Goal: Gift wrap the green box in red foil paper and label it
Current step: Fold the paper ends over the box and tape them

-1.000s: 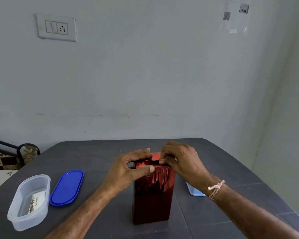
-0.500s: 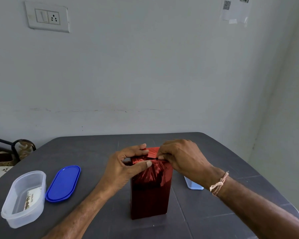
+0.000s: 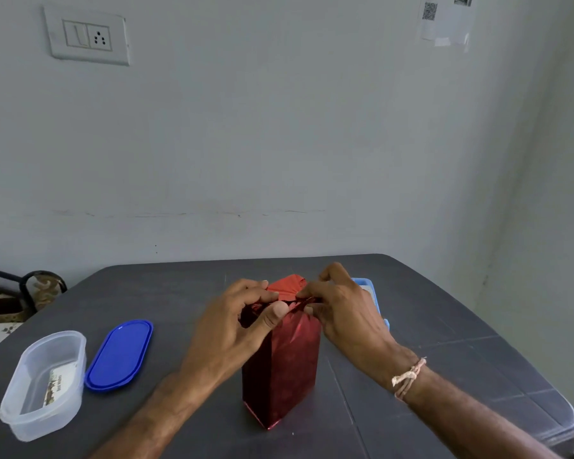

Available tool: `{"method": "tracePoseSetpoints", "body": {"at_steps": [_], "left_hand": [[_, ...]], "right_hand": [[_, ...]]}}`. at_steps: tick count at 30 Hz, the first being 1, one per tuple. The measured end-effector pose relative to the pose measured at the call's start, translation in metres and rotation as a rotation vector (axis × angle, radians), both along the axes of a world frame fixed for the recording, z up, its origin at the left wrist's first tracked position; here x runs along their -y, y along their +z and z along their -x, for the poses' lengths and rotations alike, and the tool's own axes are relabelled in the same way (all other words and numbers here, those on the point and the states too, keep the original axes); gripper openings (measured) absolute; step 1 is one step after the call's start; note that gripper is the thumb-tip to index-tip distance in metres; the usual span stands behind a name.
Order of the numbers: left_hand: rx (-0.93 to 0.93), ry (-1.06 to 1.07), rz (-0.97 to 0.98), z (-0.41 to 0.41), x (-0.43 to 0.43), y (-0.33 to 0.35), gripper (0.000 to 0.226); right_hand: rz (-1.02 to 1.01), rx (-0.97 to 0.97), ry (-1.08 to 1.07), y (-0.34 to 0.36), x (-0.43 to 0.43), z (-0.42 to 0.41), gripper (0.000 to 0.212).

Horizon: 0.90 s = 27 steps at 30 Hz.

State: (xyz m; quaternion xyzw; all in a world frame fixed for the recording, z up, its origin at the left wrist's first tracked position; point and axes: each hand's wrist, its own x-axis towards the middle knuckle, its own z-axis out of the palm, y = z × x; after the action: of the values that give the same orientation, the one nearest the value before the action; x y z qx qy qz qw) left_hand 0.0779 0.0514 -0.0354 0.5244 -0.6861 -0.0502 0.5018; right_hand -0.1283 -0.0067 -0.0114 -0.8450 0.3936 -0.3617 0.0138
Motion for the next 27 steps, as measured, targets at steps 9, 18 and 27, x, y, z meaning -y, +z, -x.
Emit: {"method": "tracePoseSetpoints", "body": {"at_steps": [9,18,27], "left_hand": [[0.099,-0.098,-0.271,-0.033,0.027,0.049,0.037],[-0.026,-0.178,-0.428,-0.026,0.037,0.055,0.018],[-0.171,-0.118,-0.484,-0.016,0.038,0.036,0.031]], "right_hand": [[-0.091,0.005,0.104,0.007,0.023,-0.006,0.033],[-0.167,0.014,0.144,0.01,0.043,-0.012,0.027],[-0.368,0.269,0.178,-0.003,0.048,-0.013,0.027]]}}
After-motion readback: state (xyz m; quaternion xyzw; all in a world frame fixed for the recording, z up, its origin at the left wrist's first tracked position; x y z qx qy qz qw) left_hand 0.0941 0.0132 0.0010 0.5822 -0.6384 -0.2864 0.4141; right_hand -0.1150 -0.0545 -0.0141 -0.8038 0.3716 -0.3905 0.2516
